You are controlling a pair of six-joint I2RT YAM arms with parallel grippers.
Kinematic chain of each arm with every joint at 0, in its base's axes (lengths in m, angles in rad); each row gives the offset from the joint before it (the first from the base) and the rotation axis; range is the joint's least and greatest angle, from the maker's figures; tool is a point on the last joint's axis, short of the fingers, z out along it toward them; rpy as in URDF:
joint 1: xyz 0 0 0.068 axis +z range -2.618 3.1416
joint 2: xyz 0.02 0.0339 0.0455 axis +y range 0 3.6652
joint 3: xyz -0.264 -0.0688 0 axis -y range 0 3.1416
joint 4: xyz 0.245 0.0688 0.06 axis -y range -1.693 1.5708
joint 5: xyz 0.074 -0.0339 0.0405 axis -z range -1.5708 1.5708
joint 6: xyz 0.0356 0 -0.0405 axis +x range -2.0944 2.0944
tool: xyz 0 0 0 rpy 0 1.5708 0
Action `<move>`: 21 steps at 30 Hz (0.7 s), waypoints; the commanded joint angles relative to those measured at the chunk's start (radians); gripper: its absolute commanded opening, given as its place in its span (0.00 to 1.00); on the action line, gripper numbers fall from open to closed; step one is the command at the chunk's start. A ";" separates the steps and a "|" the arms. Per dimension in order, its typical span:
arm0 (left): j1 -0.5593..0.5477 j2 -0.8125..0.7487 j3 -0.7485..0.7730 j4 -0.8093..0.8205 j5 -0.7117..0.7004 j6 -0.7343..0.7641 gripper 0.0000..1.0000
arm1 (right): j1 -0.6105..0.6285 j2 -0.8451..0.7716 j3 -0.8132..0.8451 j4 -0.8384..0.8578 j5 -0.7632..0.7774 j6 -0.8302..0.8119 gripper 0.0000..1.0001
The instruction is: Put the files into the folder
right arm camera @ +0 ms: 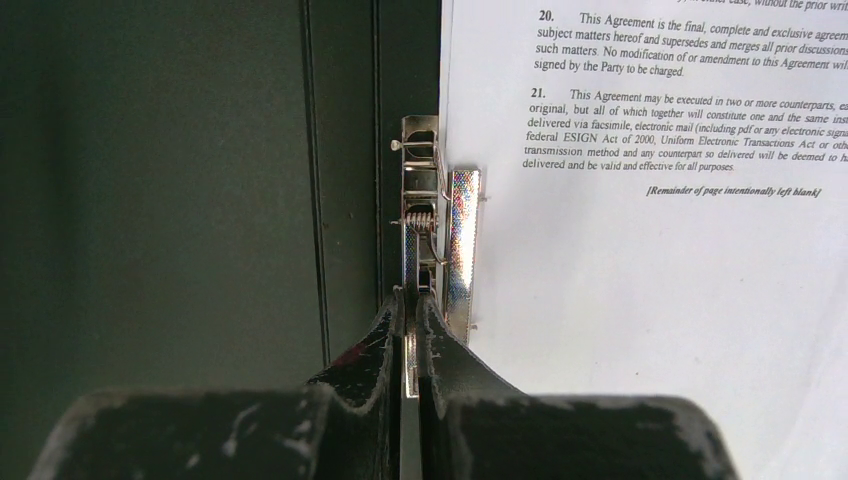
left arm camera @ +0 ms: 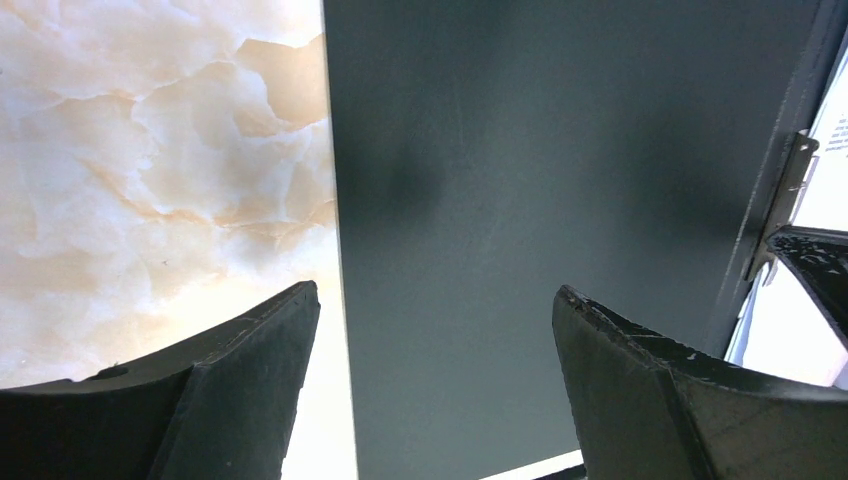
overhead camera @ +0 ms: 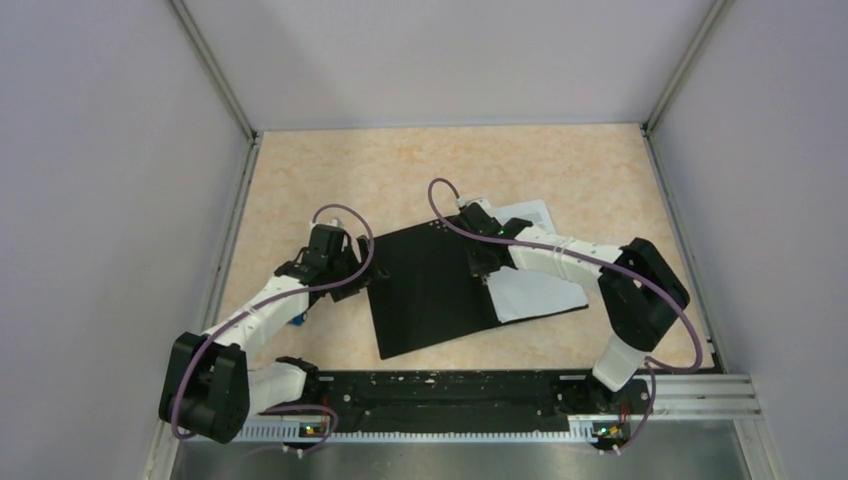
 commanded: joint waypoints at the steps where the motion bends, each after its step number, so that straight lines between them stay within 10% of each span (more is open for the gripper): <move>1: 0.011 -0.017 -0.010 0.055 0.033 0.008 0.91 | -0.041 -0.102 0.029 0.010 -0.038 -0.010 0.00; 21: 0.035 0.086 -0.046 0.252 0.248 -0.084 0.96 | -0.129 -0.186 0.026 0.002 -0.101 -0.034 0.00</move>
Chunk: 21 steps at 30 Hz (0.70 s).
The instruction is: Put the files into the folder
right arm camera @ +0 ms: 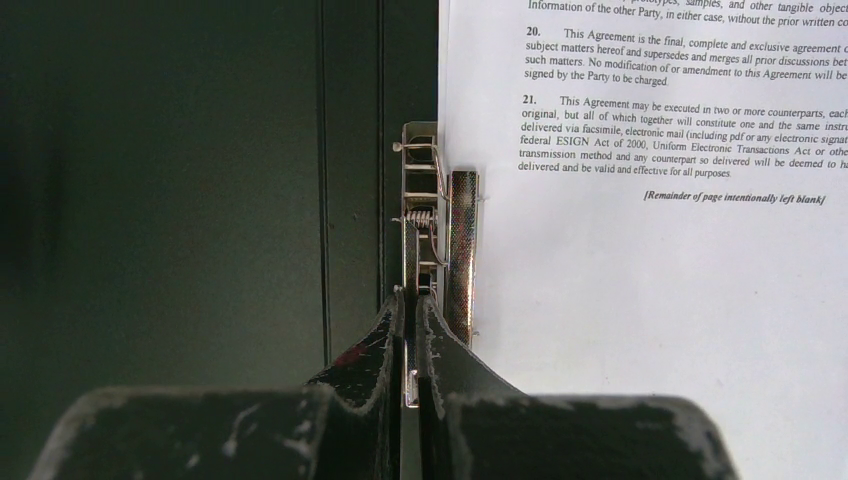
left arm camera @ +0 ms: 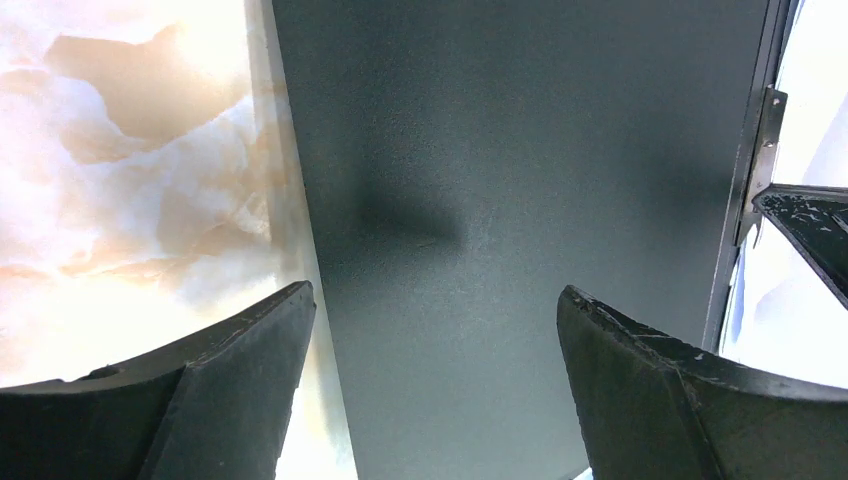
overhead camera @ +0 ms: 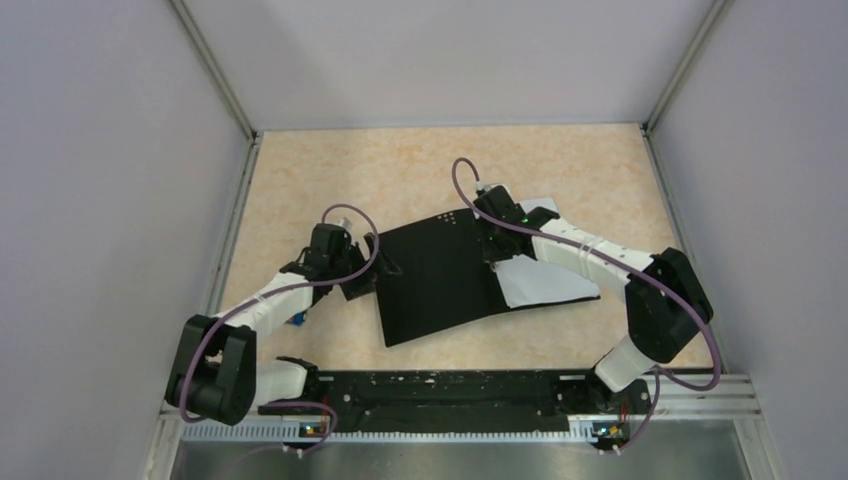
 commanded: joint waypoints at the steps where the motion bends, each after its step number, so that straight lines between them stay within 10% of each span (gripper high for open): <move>1: 0.013 0.015 -0.019 0.101 0.059 -0.049 0.96 | -0.024 -0.072 0.026 0.023 -0.008 -0.009 0.00; 21: 0.075 -0.045 -0.014 0.149 0.218 -0.232 0.98 | -0.041 -0.068 -0.056 0.087 -0.050 0.021 0.00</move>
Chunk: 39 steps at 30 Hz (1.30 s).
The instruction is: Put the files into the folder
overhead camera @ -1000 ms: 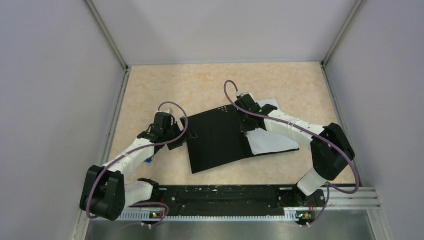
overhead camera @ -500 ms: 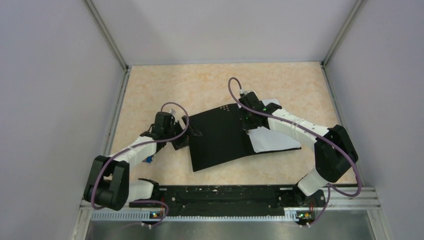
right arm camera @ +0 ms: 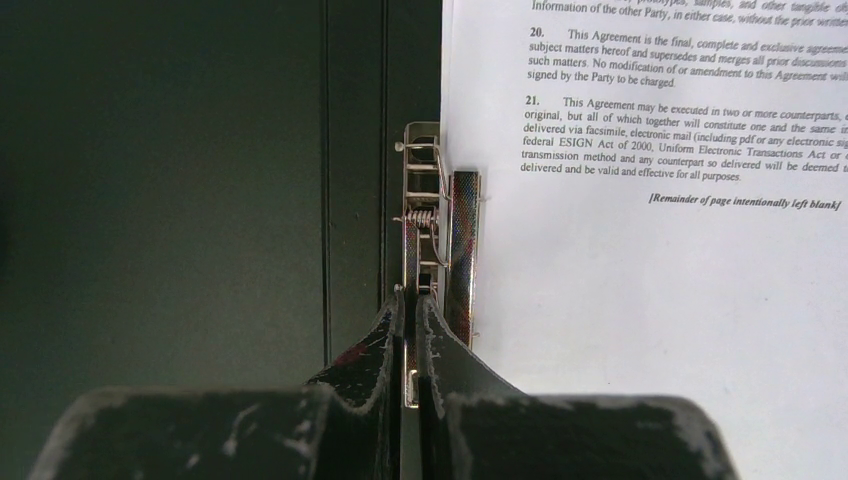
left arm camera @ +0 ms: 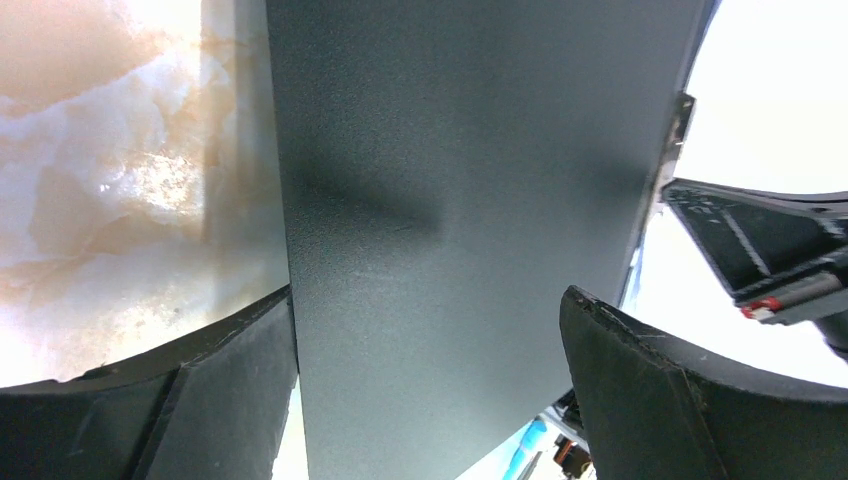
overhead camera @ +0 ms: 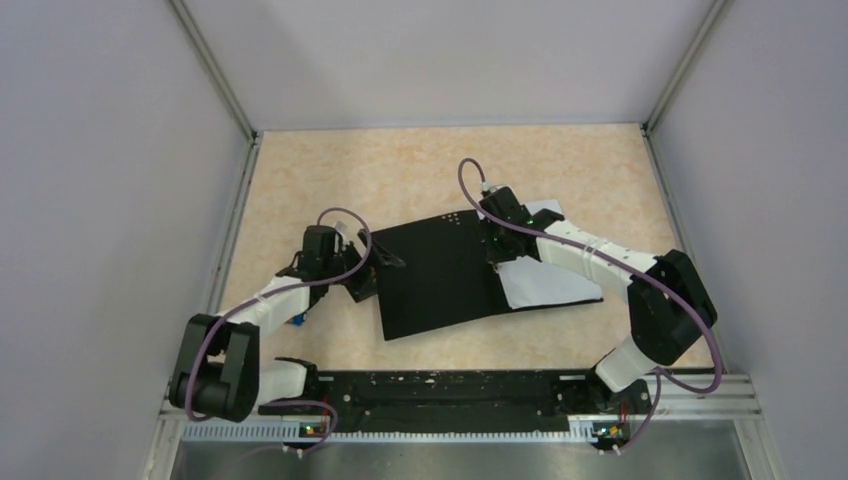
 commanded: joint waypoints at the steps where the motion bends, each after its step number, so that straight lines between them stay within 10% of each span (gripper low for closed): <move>1: 0.011 -0.101 0.063 -0.044 0.009 -0.003 0.98 | -0.011 -0.047 -0.061 0.093 -0.047 0.031 0.00; 17: 0.008 -0.170 0.319 -0.308 0.021 0.172 0.99 | 0.164 0.144 -0.090 0.416 -0.183 0.298 0.00; 26: -0.007 -0.177 0.458 -0.433 -0.005 0.264 0.99 | 0.169 0.147 -0.050 0.458 -0.230 0.337 0.40; 39: -0.243 -0.093 0.645 -0.387 -0.020 0.255 0.99 | 0.083 -0.274 -0.022 0.144 0.038 0.203 0.79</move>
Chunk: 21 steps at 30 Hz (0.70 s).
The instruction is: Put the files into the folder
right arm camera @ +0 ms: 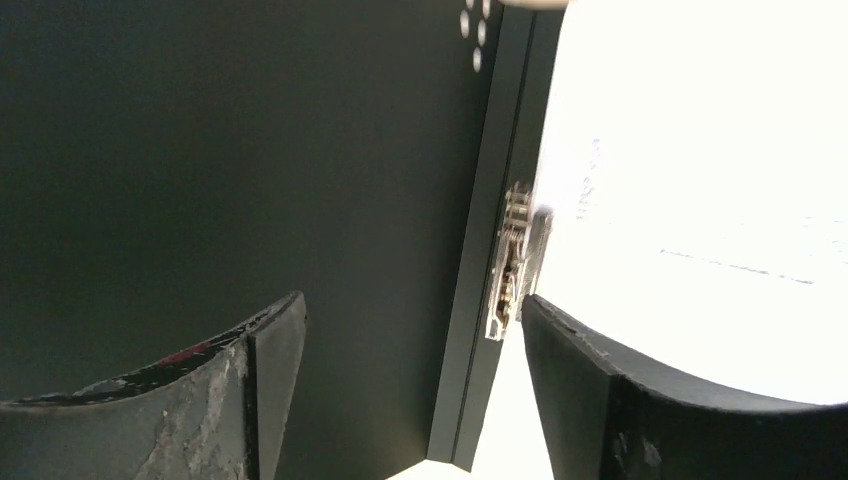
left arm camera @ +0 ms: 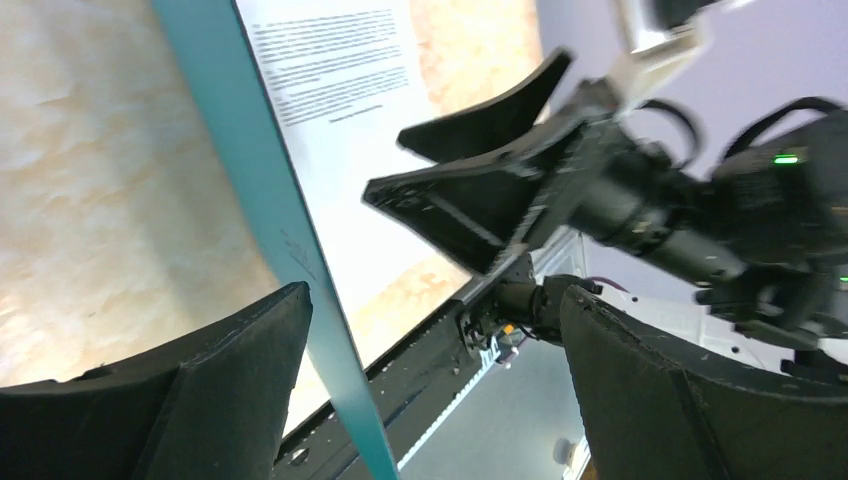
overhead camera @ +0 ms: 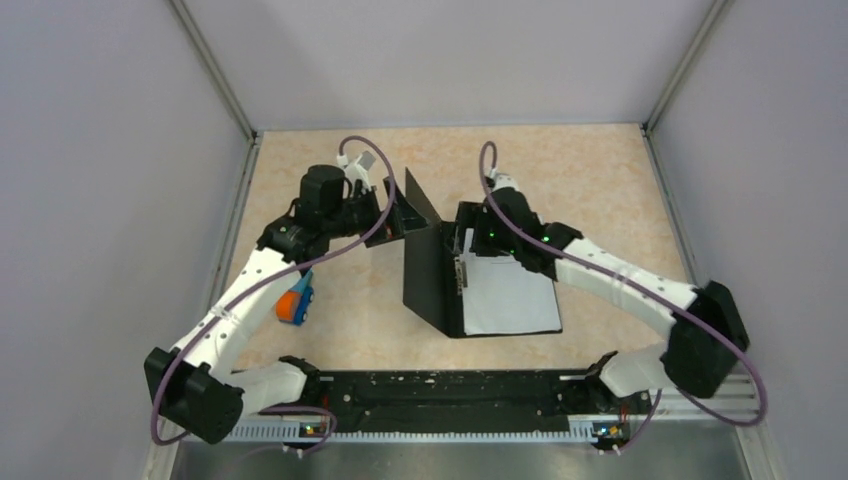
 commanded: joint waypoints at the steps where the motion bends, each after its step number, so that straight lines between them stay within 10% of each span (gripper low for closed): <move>1: -0.082 0.058 0.085 0.060 -0.021 0.006 0.99 | -0.043 -0.192 0.056 -0.113 0.157 -0.072 0.80; 21: -0.365 0.556 0.237 0.620 0.120 -0.124 0.99 | -0.091 -0.502 0.247 -0.462 0.471 -0.182 0.87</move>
